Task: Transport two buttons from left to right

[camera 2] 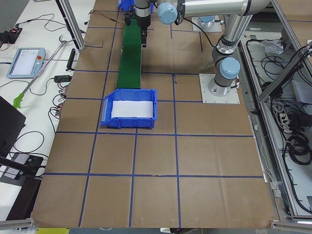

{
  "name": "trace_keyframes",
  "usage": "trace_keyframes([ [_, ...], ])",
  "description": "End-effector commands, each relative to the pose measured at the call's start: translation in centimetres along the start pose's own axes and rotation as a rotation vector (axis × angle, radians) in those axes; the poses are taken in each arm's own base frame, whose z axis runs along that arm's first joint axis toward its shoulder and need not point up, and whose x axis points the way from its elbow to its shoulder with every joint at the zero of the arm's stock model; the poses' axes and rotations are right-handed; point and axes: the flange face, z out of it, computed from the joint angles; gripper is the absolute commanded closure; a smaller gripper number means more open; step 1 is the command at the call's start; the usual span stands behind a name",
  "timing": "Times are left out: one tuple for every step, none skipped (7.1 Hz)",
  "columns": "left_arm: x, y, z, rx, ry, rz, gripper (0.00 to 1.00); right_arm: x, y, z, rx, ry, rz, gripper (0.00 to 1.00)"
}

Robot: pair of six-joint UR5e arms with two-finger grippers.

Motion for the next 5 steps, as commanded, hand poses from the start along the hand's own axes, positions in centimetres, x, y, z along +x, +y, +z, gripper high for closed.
trace_keyframes([
  [0.0,0.1,0.0,0.0,-0.001,-0.001,0.0,-9.2,3.3,-2.7,-0.116,-0.051,0.101,0.0],
  [0.0,0.2,-0.1,0.001,-0.001,0.0,0.0,-12.3,5.5,-5.3,-0.126,-0.056,0.108,0.0],
  [0.0,0.2,0.0,0.0,-0.001,-0.001,0.0,-13.4,7.6,-5.9,-0.159,-0.058,0.134,0.0],
  [0.0,0.3,0.1,-0.002,-0.001,-0.001,0.0,-13.5,9.8,-6.4,-0.158,-0.055,0.133,0.0],
  [0.0,0.3,0.1,-0.001,0.0,-0.001,0.0,-13.6,11.8,-6.3,-0.153,-0.05,0.132,0.0],
])
